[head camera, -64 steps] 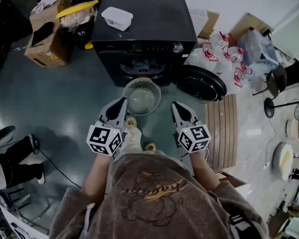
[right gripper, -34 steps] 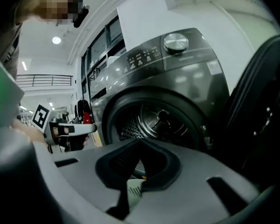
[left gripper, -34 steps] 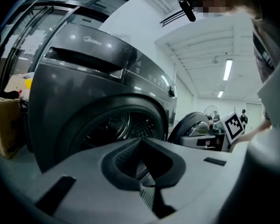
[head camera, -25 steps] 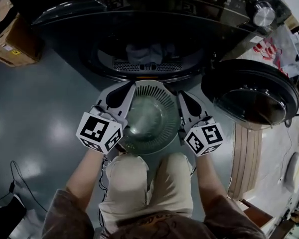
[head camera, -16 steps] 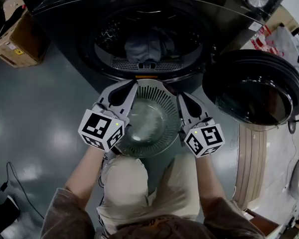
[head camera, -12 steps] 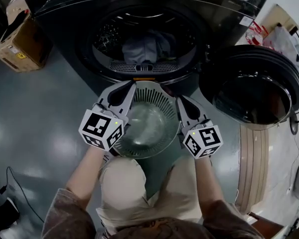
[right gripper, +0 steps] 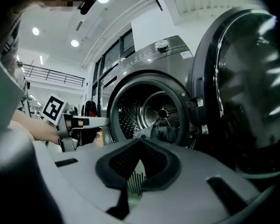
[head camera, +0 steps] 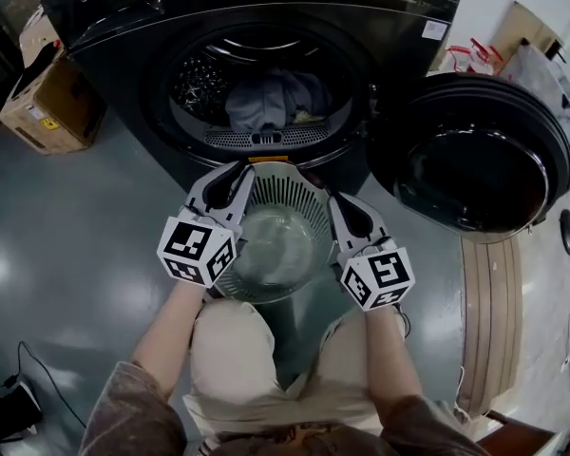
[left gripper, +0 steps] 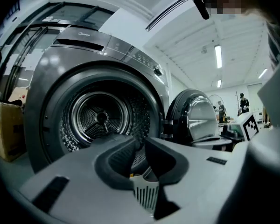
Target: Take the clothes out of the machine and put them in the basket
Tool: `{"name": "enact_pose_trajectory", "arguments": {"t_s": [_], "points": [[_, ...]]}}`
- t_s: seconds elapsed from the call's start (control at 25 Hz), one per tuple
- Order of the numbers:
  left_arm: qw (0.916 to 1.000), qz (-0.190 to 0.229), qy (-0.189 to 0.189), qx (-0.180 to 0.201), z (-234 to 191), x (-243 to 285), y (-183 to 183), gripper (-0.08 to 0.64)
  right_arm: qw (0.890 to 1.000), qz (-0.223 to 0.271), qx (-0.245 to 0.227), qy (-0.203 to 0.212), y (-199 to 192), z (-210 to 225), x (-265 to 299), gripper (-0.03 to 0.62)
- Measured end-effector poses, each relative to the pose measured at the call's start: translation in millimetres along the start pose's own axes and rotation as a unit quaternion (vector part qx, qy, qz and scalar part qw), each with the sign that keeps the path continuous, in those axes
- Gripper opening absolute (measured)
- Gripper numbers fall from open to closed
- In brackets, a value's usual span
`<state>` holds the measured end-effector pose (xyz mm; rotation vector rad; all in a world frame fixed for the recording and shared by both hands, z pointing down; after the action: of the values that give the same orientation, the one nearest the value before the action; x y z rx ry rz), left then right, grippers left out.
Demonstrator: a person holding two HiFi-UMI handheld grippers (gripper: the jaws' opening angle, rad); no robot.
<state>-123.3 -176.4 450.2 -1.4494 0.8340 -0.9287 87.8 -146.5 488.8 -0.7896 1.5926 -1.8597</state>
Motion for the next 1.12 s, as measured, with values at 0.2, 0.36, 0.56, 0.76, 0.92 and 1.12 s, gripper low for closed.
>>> {"name": "enact_pose_trajectory", "arguments": {"t_s": [0.2,0.36,0.56,0.76,0.92,1.12], "points": [[1.0000,-0.004,-0.008,0.002,0.7,4.4,-0.8,0.206,1.000,-0.003,-0.010,0.014,-2.5,-5.7,3.2,-0.003],[0.9997,-0.020,-0.008,0.009,-5.8,23.2,-5.9,0.331,1.000,-0.008,-0.004,0.014,-6.2,-2.6,3.6,-0.003],[0.9990,-0.043,0.008,0.008,-22.9,57.0,-18.9,0.413,1.000,-0.002,0.008,0.019,-5.9,-0.5,2.9,-0.003],[0.9980,-0.057,0.024,0.012,-38.4,93.5,-33.3,0.436,1.000,-0.004,0.005,0.022,-5.8,-2.0,3.8,-0.003],[0.9964,-0.072,0.034,0.029,-47.7,127.8,-42.6,0.440,1.000,-0.002,0.010,0.019,-3.7,-0.9,-0.4,-0.003],[0.9932,-0.096,0.051,0.041,-58.6,169.2,-51.5,0.440,0.999,0.004,0.028,0.015,-0.1,1.6,-1.5,-0.003]]}}
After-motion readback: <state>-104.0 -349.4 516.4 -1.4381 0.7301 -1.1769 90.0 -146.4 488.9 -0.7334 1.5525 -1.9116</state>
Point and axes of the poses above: the fingertips, and each gripper's own axes: x forward along the fingers, z to its right, y out of its top, the point moved 6 cm from there along -x, backward along the fingers, and after that the axes turned 7 degrees about y, right-handed, at the moved point
